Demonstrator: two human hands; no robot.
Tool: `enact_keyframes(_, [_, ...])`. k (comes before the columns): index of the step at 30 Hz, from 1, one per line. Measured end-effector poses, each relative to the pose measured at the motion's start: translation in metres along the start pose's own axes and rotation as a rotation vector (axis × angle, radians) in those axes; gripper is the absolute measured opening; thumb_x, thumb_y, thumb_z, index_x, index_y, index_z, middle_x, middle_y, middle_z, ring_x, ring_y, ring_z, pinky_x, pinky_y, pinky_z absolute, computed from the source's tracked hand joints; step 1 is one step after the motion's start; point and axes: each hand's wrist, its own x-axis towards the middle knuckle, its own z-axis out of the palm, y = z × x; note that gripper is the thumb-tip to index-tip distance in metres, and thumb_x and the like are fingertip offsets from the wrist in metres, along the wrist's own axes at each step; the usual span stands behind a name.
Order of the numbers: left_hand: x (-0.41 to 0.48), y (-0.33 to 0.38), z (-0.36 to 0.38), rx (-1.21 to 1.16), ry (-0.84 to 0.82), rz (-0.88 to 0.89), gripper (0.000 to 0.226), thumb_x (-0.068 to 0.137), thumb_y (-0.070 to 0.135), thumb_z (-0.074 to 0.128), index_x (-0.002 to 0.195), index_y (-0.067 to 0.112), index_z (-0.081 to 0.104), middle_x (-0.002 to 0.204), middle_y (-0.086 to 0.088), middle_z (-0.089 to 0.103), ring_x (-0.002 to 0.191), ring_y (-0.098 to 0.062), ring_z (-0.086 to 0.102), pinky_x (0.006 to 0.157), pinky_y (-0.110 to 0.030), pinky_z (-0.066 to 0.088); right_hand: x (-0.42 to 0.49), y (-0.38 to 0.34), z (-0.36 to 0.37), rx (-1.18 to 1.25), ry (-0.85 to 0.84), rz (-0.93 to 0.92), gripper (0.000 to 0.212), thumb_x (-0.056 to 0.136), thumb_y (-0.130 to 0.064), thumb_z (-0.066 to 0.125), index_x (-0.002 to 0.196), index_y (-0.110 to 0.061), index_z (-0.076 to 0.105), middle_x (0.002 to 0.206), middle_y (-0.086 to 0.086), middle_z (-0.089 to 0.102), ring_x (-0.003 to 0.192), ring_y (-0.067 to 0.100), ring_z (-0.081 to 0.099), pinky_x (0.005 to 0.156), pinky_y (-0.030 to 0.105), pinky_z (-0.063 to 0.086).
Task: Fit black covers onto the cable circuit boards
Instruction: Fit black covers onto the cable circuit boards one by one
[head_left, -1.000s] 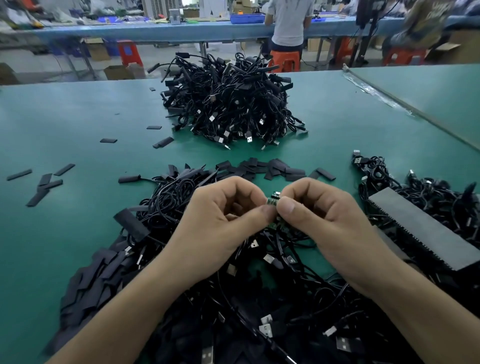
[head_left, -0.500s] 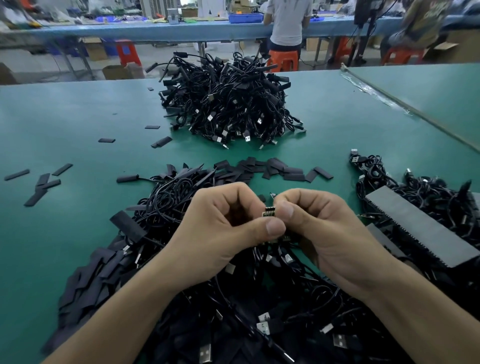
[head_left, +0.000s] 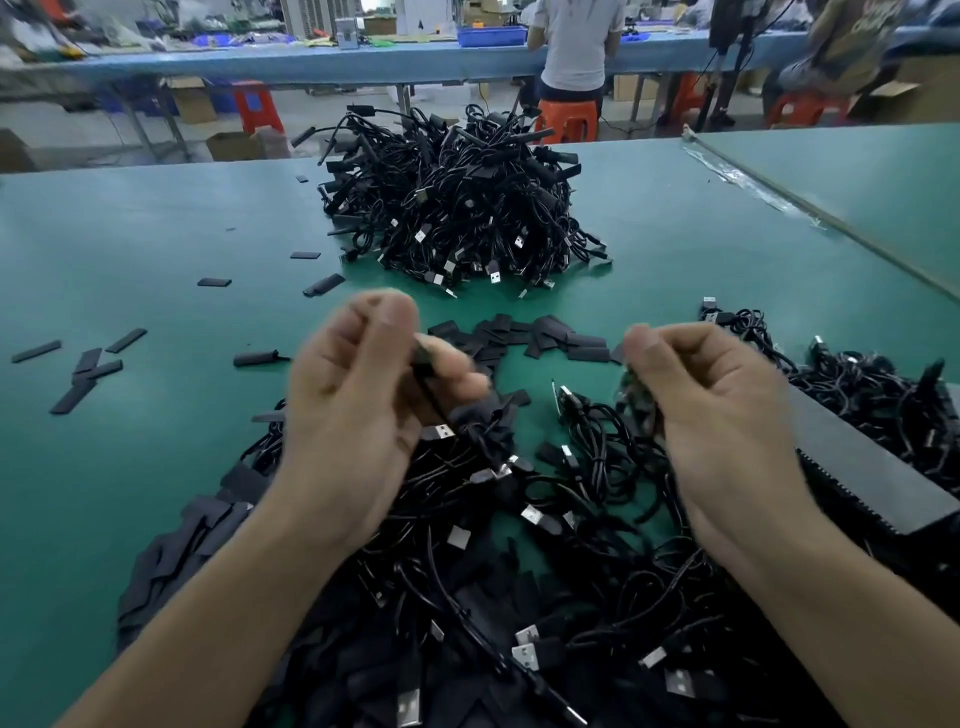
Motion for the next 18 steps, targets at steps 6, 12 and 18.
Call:
enact_keyframes(6, [0.016, 0.018, -0.024, 0.341, 0.532, 0.222, 0.016, 0.102, 0.027, 0.055, 0.088, 0.026, 0.063, 0.055, 0.011, 0.046, 0.041, -0.006, 0.036, 0.042, -0.020, 0.037, 0.004, 0.012, -0.007, -1.032, 0.131, -0.525, 0.027, 0.084, -0.005, 0.073, 0.103, -0.023, 0.068, 0.110, -0.002, 0.051, 0.101, 0.015, 0.041, 0.089, 0.023, 0.021])
enact_keyframes(12, [0.018, 0.001, -0.027, 0.683, 0.355, -0.004, 0.027, 0.103, 0.022, 0.051, 0.104, 0.040, 0.072, 0.063, 0.024, 0.036, 0.053, -0.013, 0.051, 0.055, -0.025, 0.043, -0.018, 0.001, 0.001, -1.628, -0.362, -0.296, 0.030, 0.086, -0.019, 0.059, 0.109, -0.036, 0.049, 0.115, -0.012, 0.047, 0.120, 0.014, 0.040, 0.095, 0.041, 0.010])
enact_keyframes(18, [0.015, -0.012, -0.033, 0.749, 0.151, -0.157, 0.024, 0.099, 0.014, 0.057, 0.114, 0.030, 0.067, 0.064, 0.013, 0.066, 0.045, -0.001, 0.048, 0.044, -0.011, 0.039, -0.015, -0.008, 0.024, -1.611, -0.476, -0.391, 0.031, 0.080, -0.007, 0.056, 0.080, -0.029, 0.034, 0.077, -0.010, 0.044, 0.077, 0.016, 0.042, 0.086, 0.039, 0.016])
